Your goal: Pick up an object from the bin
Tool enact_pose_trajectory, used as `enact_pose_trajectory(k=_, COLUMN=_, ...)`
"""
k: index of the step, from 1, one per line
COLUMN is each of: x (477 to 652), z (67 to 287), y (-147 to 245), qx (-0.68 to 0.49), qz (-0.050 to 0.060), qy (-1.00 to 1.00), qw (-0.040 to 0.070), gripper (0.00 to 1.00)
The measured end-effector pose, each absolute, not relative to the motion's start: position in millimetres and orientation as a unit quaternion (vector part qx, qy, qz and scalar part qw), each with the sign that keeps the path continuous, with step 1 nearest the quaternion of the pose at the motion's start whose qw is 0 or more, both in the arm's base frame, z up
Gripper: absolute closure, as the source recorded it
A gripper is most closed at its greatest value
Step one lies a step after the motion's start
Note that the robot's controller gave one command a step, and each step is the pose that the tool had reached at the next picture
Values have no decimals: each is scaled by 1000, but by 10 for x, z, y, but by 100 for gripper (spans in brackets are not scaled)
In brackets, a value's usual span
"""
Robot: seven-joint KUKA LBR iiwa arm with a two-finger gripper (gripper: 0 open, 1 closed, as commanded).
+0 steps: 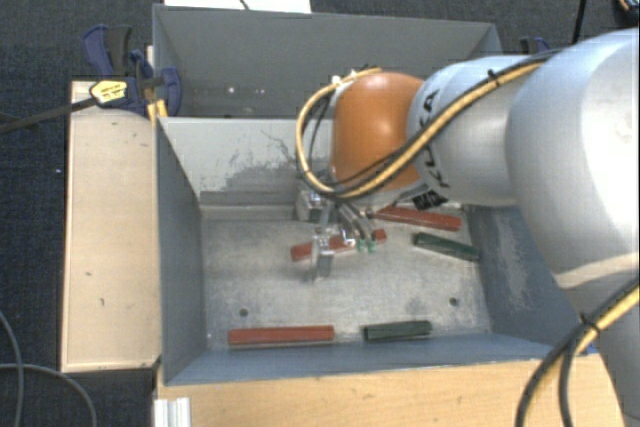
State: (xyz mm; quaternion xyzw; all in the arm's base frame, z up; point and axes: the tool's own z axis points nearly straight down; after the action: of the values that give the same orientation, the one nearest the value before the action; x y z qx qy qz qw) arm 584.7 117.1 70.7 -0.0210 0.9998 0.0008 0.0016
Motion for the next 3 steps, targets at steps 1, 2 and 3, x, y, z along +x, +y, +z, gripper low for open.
enact_pose_trajectory(k=1, x=5859, z=734, y=1175, qx=-17, qz=2, qy=1000, qw=4, gripper=100)
enact_pose_trajectory(k=2, x=5854, z=723, y=1167, qx=-16, qz=1, qy=1000, qw=2, gripper=0)
enact_pose_trajectory(k=3, x=5859, z=732, y=1169, qx=-14, qz=1, qy=1000, qw=3, gripper=100)
